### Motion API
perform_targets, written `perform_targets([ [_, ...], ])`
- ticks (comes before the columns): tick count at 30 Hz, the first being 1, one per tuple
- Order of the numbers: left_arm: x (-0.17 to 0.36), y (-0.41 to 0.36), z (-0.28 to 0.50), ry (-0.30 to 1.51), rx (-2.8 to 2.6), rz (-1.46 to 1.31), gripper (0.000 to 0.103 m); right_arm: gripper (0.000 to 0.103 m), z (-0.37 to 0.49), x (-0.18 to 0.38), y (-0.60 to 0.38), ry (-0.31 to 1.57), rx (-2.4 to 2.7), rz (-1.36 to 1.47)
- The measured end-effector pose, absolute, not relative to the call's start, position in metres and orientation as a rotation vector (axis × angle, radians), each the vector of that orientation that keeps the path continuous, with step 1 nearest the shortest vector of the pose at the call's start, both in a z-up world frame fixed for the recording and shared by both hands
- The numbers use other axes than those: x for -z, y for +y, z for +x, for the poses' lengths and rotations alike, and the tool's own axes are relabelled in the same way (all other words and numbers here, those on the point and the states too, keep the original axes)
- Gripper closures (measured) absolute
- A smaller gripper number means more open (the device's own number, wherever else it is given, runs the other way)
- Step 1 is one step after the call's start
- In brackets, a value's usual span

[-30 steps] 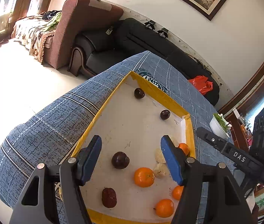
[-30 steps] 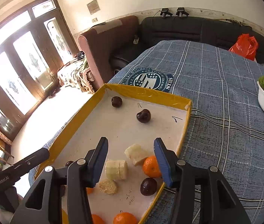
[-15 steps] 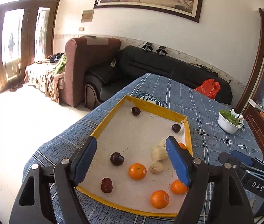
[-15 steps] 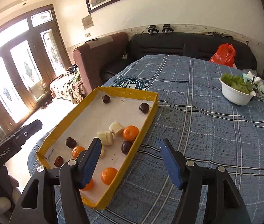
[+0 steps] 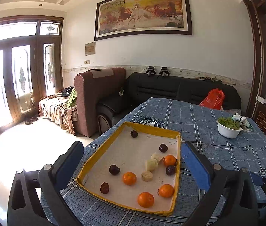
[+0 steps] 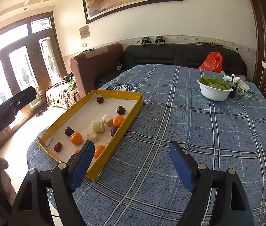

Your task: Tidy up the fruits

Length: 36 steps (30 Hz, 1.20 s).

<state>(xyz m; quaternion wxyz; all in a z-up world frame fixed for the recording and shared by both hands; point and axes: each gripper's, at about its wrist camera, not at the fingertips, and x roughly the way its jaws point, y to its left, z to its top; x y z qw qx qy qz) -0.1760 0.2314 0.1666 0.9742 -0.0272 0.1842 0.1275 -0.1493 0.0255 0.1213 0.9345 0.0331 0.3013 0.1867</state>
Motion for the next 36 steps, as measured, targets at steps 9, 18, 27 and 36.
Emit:
perform_targets([
  [9,-0.161,0.215,-0.179,0.400,-0.264,-0.037,0.000,0.014,-0.163,-0.116,0.015,0.624,-0.370,0.083],
  [18,-0.179,0.213,-0.213,0.261,-0.256,-0.037,0.000,0.013,-0.174,-0.119,0.024,0.587,-0.383,0.056],
  [27,-0.161,0.251,-0.207,0.336,-0.207,-0.226,0.000,0.011,-0.181,-0.116,0.044,0.580,-0.401,-0.012],
  [36,-0.147,0.263,-0.195,0.446,-0.258,-0.284,0.000,0.009,-0.179,-0.113,0.047,0.599,-0.415,-0.013],
])
